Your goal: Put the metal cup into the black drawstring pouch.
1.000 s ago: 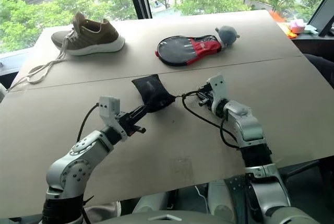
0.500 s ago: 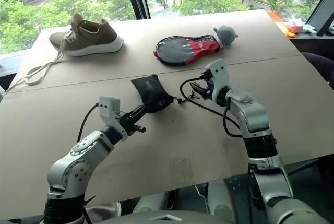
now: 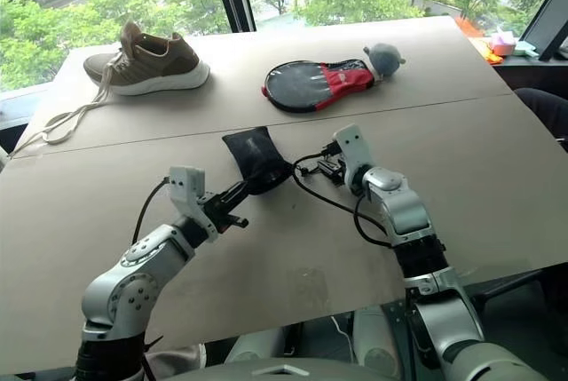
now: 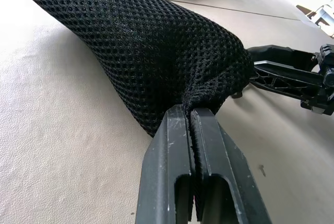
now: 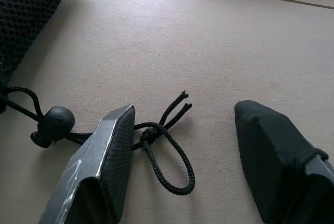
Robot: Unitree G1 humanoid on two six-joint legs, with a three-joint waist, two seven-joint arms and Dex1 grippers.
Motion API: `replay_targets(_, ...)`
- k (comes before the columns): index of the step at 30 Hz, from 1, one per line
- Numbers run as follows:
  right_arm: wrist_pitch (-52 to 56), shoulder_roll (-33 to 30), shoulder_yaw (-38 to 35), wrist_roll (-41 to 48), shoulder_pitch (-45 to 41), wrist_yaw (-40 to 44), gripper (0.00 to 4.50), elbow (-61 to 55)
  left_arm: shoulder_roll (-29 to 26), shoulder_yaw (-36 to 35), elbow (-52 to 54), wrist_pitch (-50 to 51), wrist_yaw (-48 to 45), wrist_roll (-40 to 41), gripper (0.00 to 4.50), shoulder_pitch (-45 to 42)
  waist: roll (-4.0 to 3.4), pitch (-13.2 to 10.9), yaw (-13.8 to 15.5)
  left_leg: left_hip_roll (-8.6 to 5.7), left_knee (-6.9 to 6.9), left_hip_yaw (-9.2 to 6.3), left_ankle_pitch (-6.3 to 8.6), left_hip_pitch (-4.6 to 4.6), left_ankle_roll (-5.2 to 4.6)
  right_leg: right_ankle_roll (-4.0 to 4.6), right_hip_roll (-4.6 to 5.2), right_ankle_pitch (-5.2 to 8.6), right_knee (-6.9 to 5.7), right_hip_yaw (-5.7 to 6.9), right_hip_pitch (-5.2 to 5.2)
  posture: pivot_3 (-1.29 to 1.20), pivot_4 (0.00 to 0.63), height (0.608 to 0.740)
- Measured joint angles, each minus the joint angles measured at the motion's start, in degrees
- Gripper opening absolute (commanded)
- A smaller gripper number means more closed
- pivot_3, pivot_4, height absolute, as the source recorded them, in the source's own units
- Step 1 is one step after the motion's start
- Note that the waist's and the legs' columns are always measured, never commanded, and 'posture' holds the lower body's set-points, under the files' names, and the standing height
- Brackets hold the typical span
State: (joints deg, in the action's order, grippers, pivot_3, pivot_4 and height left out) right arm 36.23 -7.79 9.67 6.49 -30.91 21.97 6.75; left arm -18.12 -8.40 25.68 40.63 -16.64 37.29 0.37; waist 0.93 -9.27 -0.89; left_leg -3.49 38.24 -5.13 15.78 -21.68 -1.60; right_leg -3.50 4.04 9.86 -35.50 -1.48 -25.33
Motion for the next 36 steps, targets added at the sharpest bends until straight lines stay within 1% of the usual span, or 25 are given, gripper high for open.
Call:
replay_targets(1, 0.0, 0.08, 0.12, -0.09, 0.0, 0.0, 2.24, 0.01, 0.03, 0.0, 0.0, 0.0, 0.0, 0.0, 0.0, 0.02, 0.0, 0.0, -0.02, 0.0, 0.0, 0.0, 0.0, 0.01, 0.0, 0.0, 0.0, 0.0, 0.0, 0.0, 0.0, 0.0, 0.15, 0.74)
replay_targets(2, -0.1, 0.16, 0.28, -0.34, 0.0, 0.01, 1.74, 0.17, 0.08, 0.0, 0.01, 0.0, 0.0, -0.01, 0.0, 0.03, 0.0, 0.01, -0.11, 0.0, 0.0, 0.01, 0.0, 0.02, 0.0, 0.0, 0.0, 0.0, -0.01, 0.0, 0.0, 0.0, 0.15, 0.74)
replay_targets(4, -0.43, 0.17, 0.65, -0.84, -0.07, 0.07, 0.9, 0.61, 0.21, -0.01, 0.01, -0.01, 0.01, -0.02, 0.0, 0.07, 0.0, 0.02, -0.21, 0.0, 0.0, 0.02, 0.0, 0.03, 0.0, 0.0, -0.01, 0.0, -0.01, -0.01, 0.0, 0.0, 0.15, 0.74)
replay_targets(5, -0.55, 0.13, 0.7, -0.98, -0.14, 0.14, 0.64, 0.76, 0.25, -0.01, 0.02, -0.02, 0.01, -0.02, 0.0, 0.08, 0.0, 0.03, -0.23, 0.0, 0.0, 0.02, 0.0, 0.03, 0.0, 0.0, -0.01, 0.0, -0.02, -0.01, 0.0, 0.0, 0.15, 0.74)
replay_targets(6, -0.65, 0.06, 0.82, -1.1, -0.35, 0.46, 0.21, 1.08, 0.29, 0.0, 0.02, -0.03, 0.02, -0.04, 0.0, 0.13, 0.01, 0.04, -0.26, 0.01, 0.0, 0.03, 0.0, 0.04, 0.0, 0.01, -0.01, 0.0, -0.02, -0.01, 0.0, 0.0, 0.15, 0.74)
replay_targets(7, -0.66, 0.09, 1.03, -1.14, -0.37, 0.77, 0.1, 1.1, 0.3, 0.0, 0.02, -0.03, 0.03, -0.04, 0.0, 0.15, 0.01, 0.05, -0.26, 0.01, 0.0, 0.02, 0.0, 0.04, 0.0, 0.01, -0.01, 0.0, -0.03, -0.01, 0.0, 0.0, 0.15, 0.74)
replay_targets(13, -1.44, 0.14, 1.09, -1.62, -0.43, 1.31, 0.1, 1.76, 0.51, -0.01, 0.03, -0.34, 0.11, -0.12, 0.0, 0.36, 0.05, 0.09, -0.25, 0.01, 0.0, 0.02, 0.0, 0.1, 0.0, 0.01, -0.01, 0.0, -0.03, -0.01, 0.05, 0.0, 0.15, 0.74)
replay_targets(16, -3.33, 2.61, -1.6, -0.59, -0.41, -0.25, 0.1, 3.36, 0.67, 0.02, 0.03, -0.8, 0.11, -0.21, 0.0, 0.44, 0.04, 0.08, -0.28, 0.02, -0.01, 0.02, 0.0, 0.1, 0.0, 0.02, -0.01, -0.01, -0.04, -0.01, 0.04, 0.0, 0.15, 0.74)
replay_targets(17, -5.13, 5.18, -5.11, 1.56, -0.41, -1.68, 0.1, 4.14, 0.69, 0.05, 0.03, -1.02, 0.11, -0.38, 0.0, 0.53, 0.03, 0.07, -0.24, 0.02, -0.01, 0.01, 0.0, 0.06, 0.0, 0.03, -0.02, -0.02, -0.04, -0.01, 0.01, 0.0, 0.15, 0.74)
replay_targets(18, -5.42, 5.56, -5.59, 1.89, -0.45, -1.9, 0.1, 4.16, 0.69, 0.05, 0.03, -1.03, 0.11, -0.4, 0.0, 0.54, 0.02, 0.06, -0.23, 0.02, -0.01, 0.01, 0.0, 0.06, 0.0, 0.03, -0.02, -0.02, -0.05, -0.01, 0.01, 0.0, 0.15, 0.74)
replay_targets(22, -6.69, 12.99, -16.79, 12.08, -3.27, -5.82, 0.1, 4.49, 0.68, 0.07, 0.03, -1.13, 0.09, -0.57, 0.0, 0.56, 0.0, 0.05, -0.13, 0.02, -0.02, -0.03, 0.0, -0.01, 0.0, 0.03, -0.01, -0.02, -0.03, 0.0, -0.03, 0.0, 0.15, 0.74)
replay_targets(23, -6.88, 15.07, -20.49, 16.46, -4.81, -7.55, 0.1, 4.32, 0.7, 0.18, -0.01, -1.14, 0.06, -0.61, 0.0, 0.46, -0.01, 0.04, -0.12, 0.02, -0.02, -0.04, 0.0, -0.01, 0.0, 0.03, -0.01, -0.02, -0.03, 0.0, -0.03, 0.0, 0.15, 0.74)
replay_targets(24, -6.92, 15.22, -22.28, 18.98, -5.61, -8.25, 0.1, 4.05, 0.74, 0.38, 0.08, -1.26, -0.06, -0.59, 0.0, 0.39, -0.02, 0.04, 0.02, 0.01, -0.03, -0.07, 0.01, -0.02, 0.0, 0.03, 0.0, -0.02, -0.01, 0.02, -0.02, 0.0, 0.15, 0.74)
replay_targets(25, -6.75, 15.31, -25.11, 23.65, -6.55, -9.63, 0.1, 3.82, 0.74, 0.57, 0.11, -1.57, -0.64, -0.52, 0.0, 0.32, -0.02, 0.04, 0.19, 0.01, -0.03, -0.11, 0.01, -0.04, 0.0, 0.03, 0.01, -0.02, 0.01, 0.06, -0.02, 0.0, 0.15, 0.74)
replay_targets(27, -6.3, 15.32, -27.29, 28.51, -6.76, -11.2, 0.1, 3.69, 0.82, 1.32, 0.26, -1.96, -0.97, -0.42, 0.0, -0.23, -0.03, 0.03, 0.16, 0.0, -0.03, -0.1, 0.01, -0.05, -0.01, 0.03, 0.01, -0.02, 0.03, 0.05, -0.02, 0.0, 0.15, 0.74)
replay_targets(29, -6.12, 15.33, -30.72, 35.52, -7.08, -14.27, 0.1, 3.87, 0.93, 2.24, 0.31, -2.26, -1.27, -0.29, 0.0, -0.82, -0.09, -0.01, 0.01, 0.0, -0.03, -0.06, 0.01, -0.05, -0.01, 0.03, 0.01, -0.02, 0.01, 0.02, -0.03, 0.0, 0.15, 0.74)
replay_targets(32, -8.91, 15.12, -38.73, 43.35, -11.43, -19.35, 0.1, 3.64, 0.49, 1.45, -0.12, -2.22, -0.92, -0.81, 0.0, 0.6, -0.24, -0.09, -0.39, 0.01, -0.1, 0.03, 0.01, -0.03, -0.02, 0.03, -0.02, -0.02, -0.05, -0.07, -0.12, 0.0, 0.15, 0.74)
replay_targets(33, -9.93, 15.08, -40.22, 45.31, -12.87, -20.28, 0.1, 3.23, 0.48, 1.37, -0.64, -2.2, -0.77, -1.13, 0.0, 0.82, -0.25, -0.1, -0.53, 0.03, -0.14, 0.02, 0.03, -0.03, -0.05, 0.04, -0.04, -0.02, -0.06, -0.06, -0.13, 0.0, 0.15, 0.74)
replay_targets(36, -10.73, 15.06, -40.7, 49.07, -14.92, -21.33, 0.1, 3.06, 0.59, 1.4, -0.83, -2.23, -0.72, -1.17, 0.0, 0.45, -0.24, -0.09, -1.23, 0.08, -0.16, 0.01, 0.04, -0.02, -0.08, 0.05, -0.09, -0.02, -0.08, -0.05, -0.12, 0.0, 0.15, 0.74)
